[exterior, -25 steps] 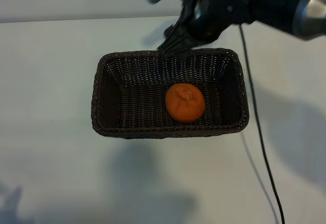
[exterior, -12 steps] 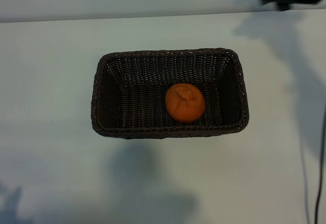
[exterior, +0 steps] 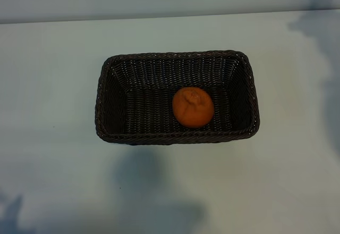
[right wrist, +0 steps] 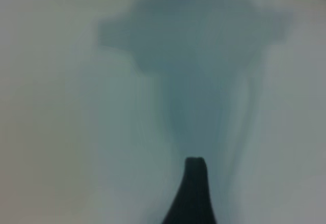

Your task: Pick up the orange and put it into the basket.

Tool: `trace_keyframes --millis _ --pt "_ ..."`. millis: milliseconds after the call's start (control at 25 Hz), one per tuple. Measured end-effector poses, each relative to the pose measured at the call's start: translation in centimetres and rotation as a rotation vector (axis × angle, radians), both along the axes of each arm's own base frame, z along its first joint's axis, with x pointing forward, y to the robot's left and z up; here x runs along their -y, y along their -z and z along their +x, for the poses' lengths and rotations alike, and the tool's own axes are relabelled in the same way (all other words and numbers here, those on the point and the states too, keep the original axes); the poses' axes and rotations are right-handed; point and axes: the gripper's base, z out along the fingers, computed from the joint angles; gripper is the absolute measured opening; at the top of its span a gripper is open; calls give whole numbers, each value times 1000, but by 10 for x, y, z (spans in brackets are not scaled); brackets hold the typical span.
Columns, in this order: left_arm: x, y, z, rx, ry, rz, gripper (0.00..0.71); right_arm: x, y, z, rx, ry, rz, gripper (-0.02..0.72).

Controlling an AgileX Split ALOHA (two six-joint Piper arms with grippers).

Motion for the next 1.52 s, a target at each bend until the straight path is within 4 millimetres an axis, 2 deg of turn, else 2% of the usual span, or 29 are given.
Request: trace_keyframes --millis 240,560,800,1080,1360,1520 --pt "0 0 0 0 0 0 538 -6 -23 -4 41 -17 106 595" --pt "0 0 0 0 0 0 538 -17 -80 -32 188 -74 141 595" --pt "0 0 0 0 0 0 538 -24 -131 -74 281 -106 108 595" --pt "0 0 0 0 0 0 538 -33 -176 -130 355 -124 89 595" --pt "0 0 0 0 0 0 538 -42 -207 -190 398 -133 69 595" --pt "0 0 0 0 -1 -2 538 -45 -214 -227 447 -124 34 595"
